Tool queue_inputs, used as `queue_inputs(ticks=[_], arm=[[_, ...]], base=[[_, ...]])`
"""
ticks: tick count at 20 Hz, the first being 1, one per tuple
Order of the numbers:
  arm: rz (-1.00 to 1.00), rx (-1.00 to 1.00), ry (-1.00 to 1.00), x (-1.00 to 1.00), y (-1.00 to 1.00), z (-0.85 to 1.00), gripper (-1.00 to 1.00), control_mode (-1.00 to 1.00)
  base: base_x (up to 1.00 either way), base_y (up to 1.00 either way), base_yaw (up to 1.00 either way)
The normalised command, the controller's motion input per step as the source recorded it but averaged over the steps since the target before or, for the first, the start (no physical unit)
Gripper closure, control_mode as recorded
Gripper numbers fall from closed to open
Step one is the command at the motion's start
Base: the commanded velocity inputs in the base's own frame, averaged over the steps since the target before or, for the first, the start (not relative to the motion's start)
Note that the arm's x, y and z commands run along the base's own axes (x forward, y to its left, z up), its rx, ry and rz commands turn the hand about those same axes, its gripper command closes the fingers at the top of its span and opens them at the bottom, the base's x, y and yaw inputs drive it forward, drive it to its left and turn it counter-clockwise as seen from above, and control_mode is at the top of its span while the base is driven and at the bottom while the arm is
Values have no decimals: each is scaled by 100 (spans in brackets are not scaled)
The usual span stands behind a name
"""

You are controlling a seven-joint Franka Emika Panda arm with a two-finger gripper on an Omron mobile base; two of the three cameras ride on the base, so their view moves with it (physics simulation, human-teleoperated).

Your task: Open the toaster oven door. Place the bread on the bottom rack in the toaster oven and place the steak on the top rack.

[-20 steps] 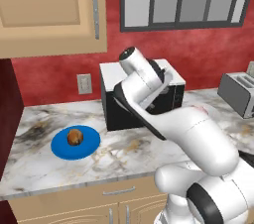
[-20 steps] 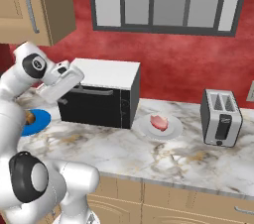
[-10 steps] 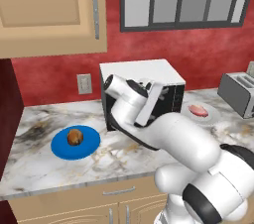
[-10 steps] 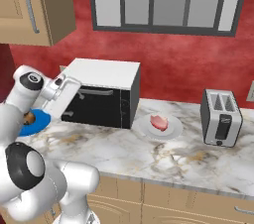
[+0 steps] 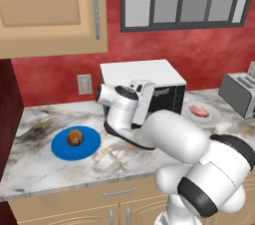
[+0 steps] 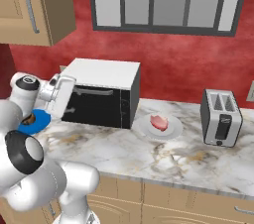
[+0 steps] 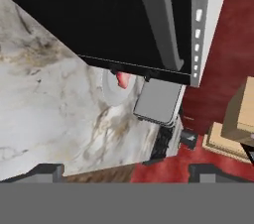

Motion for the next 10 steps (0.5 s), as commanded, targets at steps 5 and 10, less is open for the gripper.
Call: queue_inputs(ticks=[5, 10], arm=[[0, -14, -16, 21, 4, 0, -100, -100], [0, -7, -9, 38, 0, 0, -100, -100]], base=[[0, 0, 0], [0, 0, 0]])
